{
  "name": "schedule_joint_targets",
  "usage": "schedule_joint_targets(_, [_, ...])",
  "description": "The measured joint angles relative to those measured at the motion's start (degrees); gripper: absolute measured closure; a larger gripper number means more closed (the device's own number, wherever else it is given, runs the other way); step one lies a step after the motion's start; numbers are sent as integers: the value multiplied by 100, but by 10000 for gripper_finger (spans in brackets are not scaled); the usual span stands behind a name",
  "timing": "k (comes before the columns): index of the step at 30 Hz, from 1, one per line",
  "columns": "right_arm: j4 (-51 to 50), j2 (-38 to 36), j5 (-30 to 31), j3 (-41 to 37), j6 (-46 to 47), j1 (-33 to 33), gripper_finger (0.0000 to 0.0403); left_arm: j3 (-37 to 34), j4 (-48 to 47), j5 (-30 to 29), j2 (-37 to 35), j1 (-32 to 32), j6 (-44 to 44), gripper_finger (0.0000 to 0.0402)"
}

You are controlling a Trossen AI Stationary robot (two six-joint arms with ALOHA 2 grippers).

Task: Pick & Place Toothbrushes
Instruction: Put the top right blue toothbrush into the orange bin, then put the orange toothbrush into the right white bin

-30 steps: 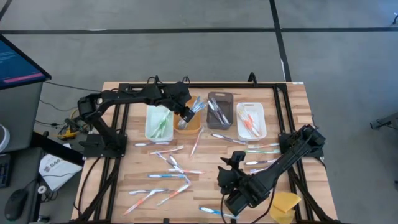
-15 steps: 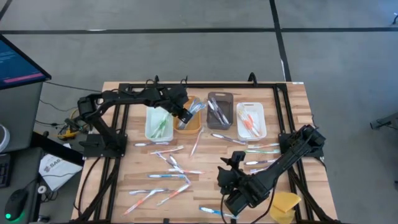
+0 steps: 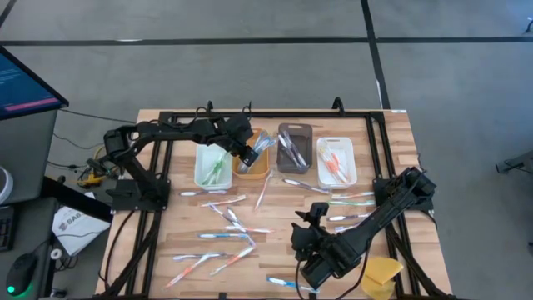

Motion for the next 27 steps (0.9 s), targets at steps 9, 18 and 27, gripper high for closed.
schedule_joint_targets(9, [0,0,0,0,0,0,217,0,28,-114,-1,0,-2,312])
schedule_joint_targets(18, [-3,0,0,0,-1,43,217,0,268,-153,-4,-1,44,267])
schedule_joint_targets(27, [-160,-33,2,4,-46,345,217,0,435,-151,-7,-321,305,242])
